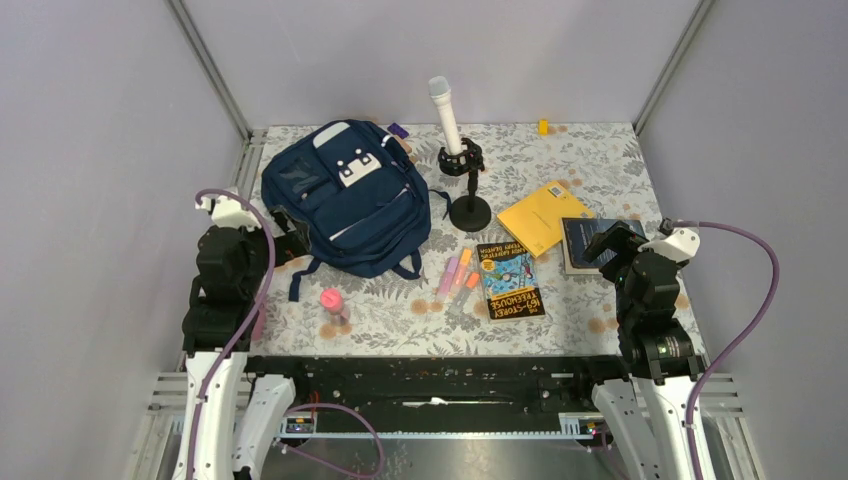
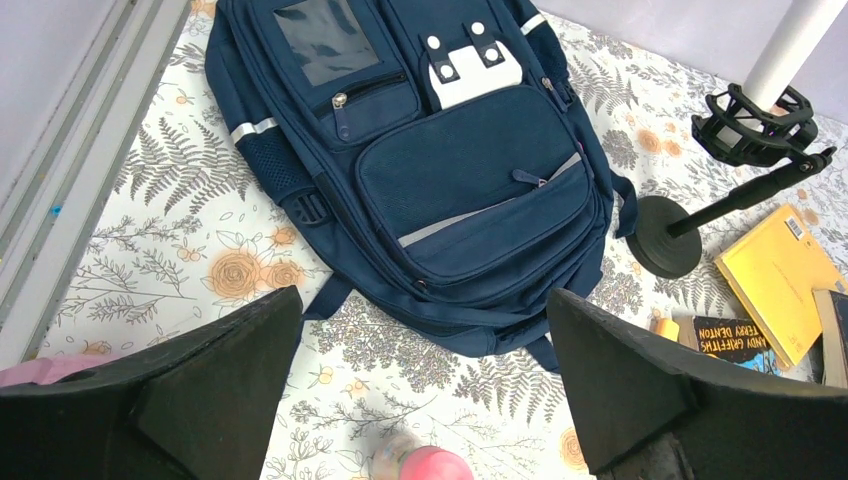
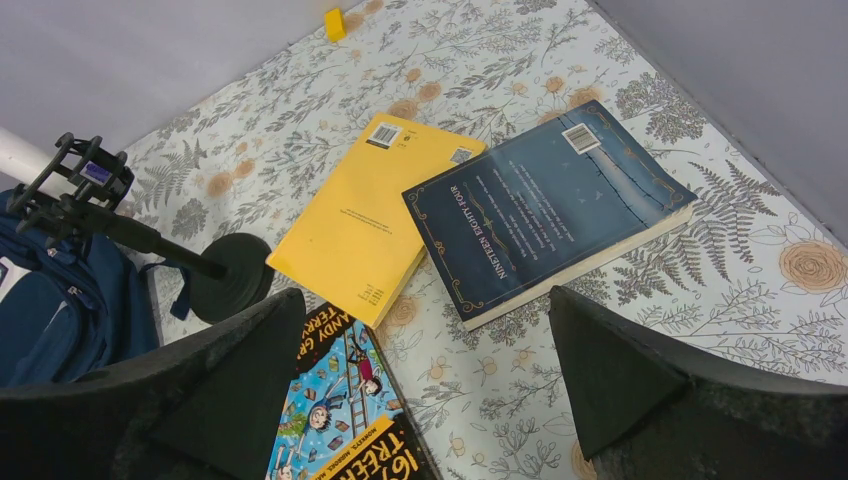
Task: Pack the student bag
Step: Pick up the student bag at the center of the board.
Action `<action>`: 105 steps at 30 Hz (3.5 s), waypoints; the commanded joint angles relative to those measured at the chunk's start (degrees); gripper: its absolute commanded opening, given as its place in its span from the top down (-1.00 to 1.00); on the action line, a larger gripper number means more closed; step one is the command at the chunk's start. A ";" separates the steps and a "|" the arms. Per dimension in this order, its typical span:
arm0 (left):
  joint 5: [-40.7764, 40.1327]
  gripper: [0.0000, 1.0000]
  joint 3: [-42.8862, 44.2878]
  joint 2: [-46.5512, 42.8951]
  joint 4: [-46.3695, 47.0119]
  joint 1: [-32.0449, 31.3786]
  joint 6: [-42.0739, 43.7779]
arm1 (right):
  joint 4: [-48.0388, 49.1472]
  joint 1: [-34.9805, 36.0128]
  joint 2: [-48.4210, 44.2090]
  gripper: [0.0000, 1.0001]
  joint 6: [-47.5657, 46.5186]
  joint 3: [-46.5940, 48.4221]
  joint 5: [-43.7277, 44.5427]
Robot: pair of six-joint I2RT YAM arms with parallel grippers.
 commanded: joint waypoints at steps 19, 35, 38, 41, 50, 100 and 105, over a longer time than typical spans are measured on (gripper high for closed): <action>-1.11 -0.98 4.02 2.23 1.26 -1.65 4.83 | 0.46 -0.18 0.02 -0.99 -1.14 0.49 -4.77; -15.44 -0.98 27.83 38.90 -8.72 -37.08 13.94 | -1.83 -0.18 6.19 -1.00 -1.20 1.85 -23.57; -16.19 -0.98 30.43 44.93 -9.42 -37.91 14.18 | -1.95 -0.17 5.71 -0.99 -1.19 1.99 -23.99; -19.12 -0.98 32.56 50.68 -9.76 -38.77 13.79 | -1.97 -0.18 4.82 -1.00 -1.09 1.53 -23.98; -24.26 -0.96 35.78 65.72 -3.55 -39.12 13.39 | -2.00 -0.18 4.23 -1.00 -0.91 1.13 -22.94; -35.08 1.00 27.30 63.49 8.99 -42.23 26.07 | -1.30 -0.18 1.44 -1.00 -0.60 -0.15 -21.16; -33.70 1.00 23.16 54.56 4.01 -42.54 23.16 | -1.31 -0.18 2.21 -1.00 -0.57 0.03 -21.79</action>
